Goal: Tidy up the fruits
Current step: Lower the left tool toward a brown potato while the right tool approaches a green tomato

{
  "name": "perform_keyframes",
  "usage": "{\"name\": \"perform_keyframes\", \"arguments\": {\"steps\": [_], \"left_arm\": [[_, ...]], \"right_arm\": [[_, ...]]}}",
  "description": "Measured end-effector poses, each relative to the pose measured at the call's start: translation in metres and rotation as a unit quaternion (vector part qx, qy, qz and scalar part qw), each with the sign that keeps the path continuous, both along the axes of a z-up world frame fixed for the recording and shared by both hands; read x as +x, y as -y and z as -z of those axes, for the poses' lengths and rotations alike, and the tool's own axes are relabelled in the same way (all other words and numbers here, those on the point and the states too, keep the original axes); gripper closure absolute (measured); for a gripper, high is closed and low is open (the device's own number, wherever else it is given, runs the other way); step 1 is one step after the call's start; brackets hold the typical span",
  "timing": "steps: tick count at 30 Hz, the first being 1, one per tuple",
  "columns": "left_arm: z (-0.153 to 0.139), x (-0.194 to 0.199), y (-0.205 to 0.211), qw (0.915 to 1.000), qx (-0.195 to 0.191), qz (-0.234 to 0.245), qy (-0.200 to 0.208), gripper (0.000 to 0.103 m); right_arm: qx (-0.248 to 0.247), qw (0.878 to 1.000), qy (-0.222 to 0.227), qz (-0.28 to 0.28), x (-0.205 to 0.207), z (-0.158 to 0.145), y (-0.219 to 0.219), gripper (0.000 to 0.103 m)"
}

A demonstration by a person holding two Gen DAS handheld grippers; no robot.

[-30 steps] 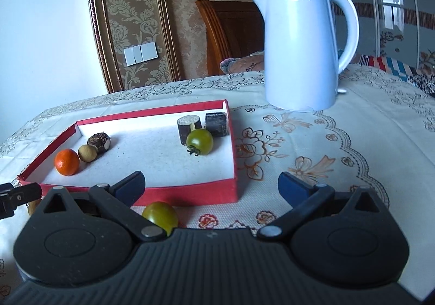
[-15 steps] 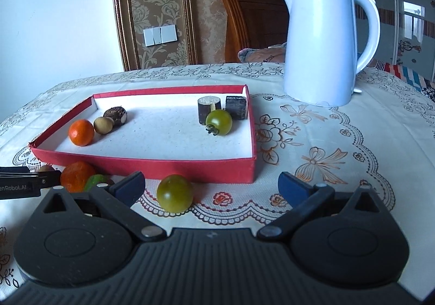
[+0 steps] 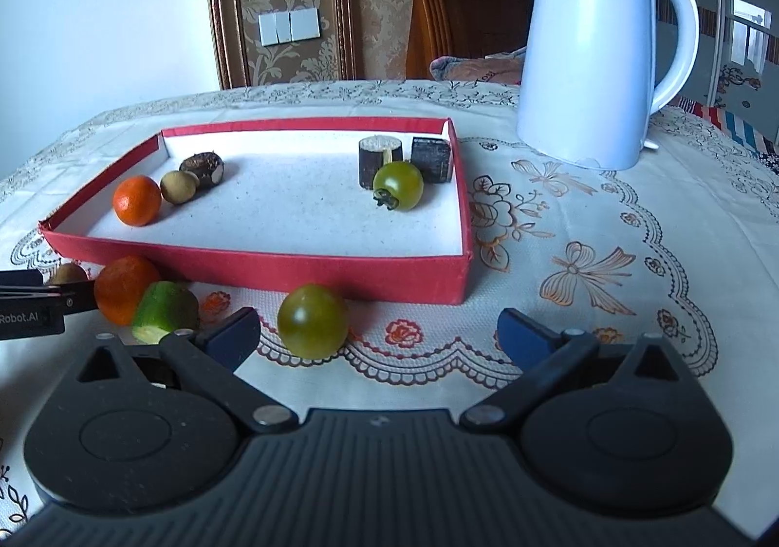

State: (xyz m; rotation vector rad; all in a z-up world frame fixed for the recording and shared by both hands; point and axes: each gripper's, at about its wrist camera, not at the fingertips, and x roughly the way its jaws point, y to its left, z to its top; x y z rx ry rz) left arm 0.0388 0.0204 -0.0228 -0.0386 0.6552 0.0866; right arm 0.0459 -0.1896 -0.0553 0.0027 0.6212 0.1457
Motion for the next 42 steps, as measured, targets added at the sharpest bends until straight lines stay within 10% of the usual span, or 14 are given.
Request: {"name": "perform_keyframes", "arguments": {"steps": [42], "left_arm": [[0.0,-0.001,0.0,1.0,0.001,0.009,0.002,0.025]], "right_arm": [[-0.018,1.0,-0.016,0.006,0.012,0.003,-0.011,0.019]]}}
